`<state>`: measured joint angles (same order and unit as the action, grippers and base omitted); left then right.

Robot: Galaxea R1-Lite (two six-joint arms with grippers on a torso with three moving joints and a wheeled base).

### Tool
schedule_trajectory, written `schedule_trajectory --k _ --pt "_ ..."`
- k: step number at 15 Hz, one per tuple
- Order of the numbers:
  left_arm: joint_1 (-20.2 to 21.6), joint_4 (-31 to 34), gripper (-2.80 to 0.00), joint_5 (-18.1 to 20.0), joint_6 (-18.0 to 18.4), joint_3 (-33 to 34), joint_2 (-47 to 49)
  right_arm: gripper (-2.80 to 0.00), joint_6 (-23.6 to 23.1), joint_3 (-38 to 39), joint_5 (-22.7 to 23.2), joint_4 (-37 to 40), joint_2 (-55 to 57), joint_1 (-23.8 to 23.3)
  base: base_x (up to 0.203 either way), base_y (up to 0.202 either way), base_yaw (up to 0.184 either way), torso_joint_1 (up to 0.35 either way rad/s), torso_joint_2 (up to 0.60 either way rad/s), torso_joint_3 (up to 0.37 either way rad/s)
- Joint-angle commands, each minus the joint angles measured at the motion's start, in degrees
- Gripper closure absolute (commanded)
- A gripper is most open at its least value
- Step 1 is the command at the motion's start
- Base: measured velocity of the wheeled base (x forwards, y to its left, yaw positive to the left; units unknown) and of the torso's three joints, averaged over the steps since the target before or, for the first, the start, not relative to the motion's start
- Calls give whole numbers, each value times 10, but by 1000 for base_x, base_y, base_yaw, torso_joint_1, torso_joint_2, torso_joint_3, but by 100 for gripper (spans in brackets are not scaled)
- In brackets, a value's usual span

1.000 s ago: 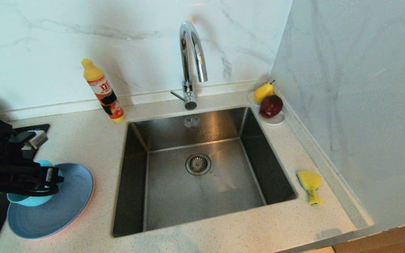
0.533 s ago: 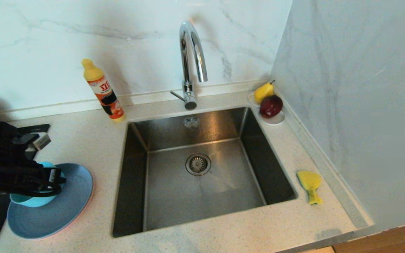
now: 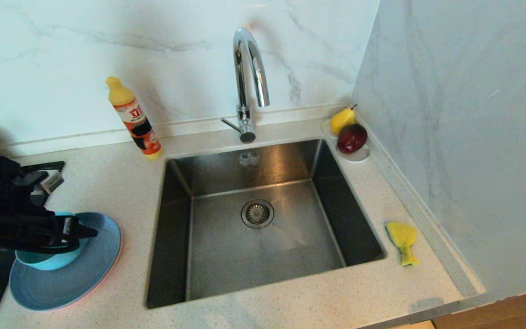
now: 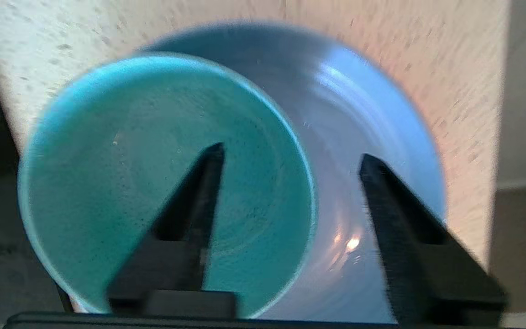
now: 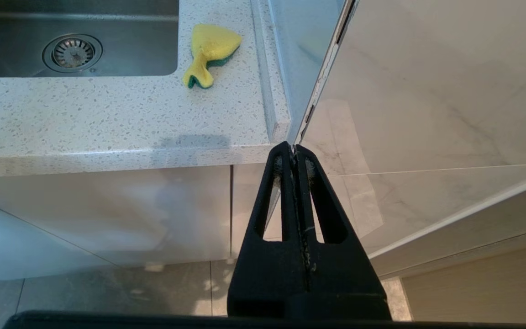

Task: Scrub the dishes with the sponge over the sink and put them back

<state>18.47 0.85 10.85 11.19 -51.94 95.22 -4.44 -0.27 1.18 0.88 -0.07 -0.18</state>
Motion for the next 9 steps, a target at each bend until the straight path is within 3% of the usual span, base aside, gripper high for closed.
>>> schedule_trajectory --k 1,4,7,8,9 --pt "-2 5 -280 1 -27 -17 -22 0 -1 0 0 0 1 0 0 0 0 0 0 0" --pt "-2 16 -280 -1 -38 -44 -53 0 0 0 0 0 1 0 0 0 0 0 0 0" --pt "-1 75 -280 1 -53 -100 -86 0 -1 0 0 0 1 0 0 0 0 0 0 0" --pt "-1 89 0 2 -62 -114 -99 0 0 0 0 0 1 0 0 0 0 0 0 0" --pt "-1 92 0 8 -69 -123 -109 0 0 0 0 0 1 0 0 0 0 0 0 0"
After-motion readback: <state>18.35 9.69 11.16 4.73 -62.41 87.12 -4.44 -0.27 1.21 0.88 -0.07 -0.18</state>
